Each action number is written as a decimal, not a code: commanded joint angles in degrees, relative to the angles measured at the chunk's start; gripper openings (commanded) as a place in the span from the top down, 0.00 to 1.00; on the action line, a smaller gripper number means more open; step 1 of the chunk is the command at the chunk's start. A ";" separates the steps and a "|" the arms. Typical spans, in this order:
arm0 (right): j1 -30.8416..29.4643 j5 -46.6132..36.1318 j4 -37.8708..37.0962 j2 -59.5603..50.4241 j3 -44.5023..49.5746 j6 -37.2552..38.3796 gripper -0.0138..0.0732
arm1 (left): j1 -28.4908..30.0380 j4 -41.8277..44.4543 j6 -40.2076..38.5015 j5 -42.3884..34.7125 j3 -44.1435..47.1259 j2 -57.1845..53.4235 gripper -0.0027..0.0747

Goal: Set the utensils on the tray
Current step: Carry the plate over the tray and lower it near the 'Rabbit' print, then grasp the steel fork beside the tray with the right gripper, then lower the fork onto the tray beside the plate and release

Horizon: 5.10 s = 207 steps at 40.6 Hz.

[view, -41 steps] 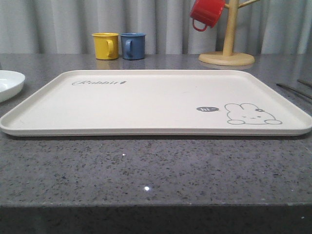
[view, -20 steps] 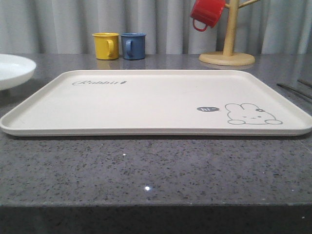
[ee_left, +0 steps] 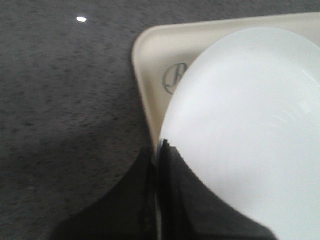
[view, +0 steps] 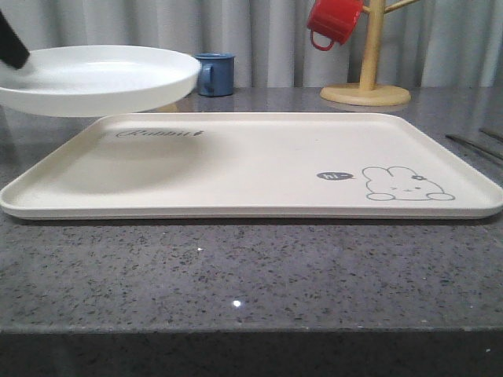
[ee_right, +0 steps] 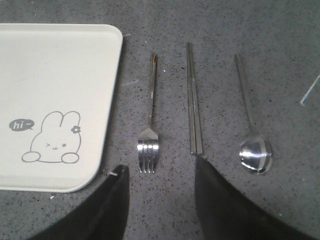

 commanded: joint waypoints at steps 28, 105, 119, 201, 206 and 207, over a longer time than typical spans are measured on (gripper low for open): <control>-0.26 -3.77 -0.53 0.55 -1.86 -0.39 0.44 | -7.87 -2.84 0.39 -3.19 -2.23 7.23 0.43; -0.26 1.56 3.31 6.79 -6.95 -6.76 0.44 | -33.91 29.18 -19.27 -20.91 26.51 -52.95 0.48; 1.35 13.40 4.84 28.05 -22.27 -8.22 0.44 | -33.91 29.18 -19.27 -20.91 26.51 -52.95 0.48; 24.61 23.69 -1.75 58.59 -48.04 9.77 0.86 | -33.91 29.18 -19.27 -21.02 26.51 -52.95 0.48; 27.36 25.02 -3.75 61.95 -50.62 19.46 0.86 | -33.91 29.18 -19.27 -21.02 26.51 -52.95 0.48; 27.69 24.69 -3.75 62.65 -50.99 20.82 0.86 | -33.91 29.18 -19.27 -21.02 26.51 -52.95 0.48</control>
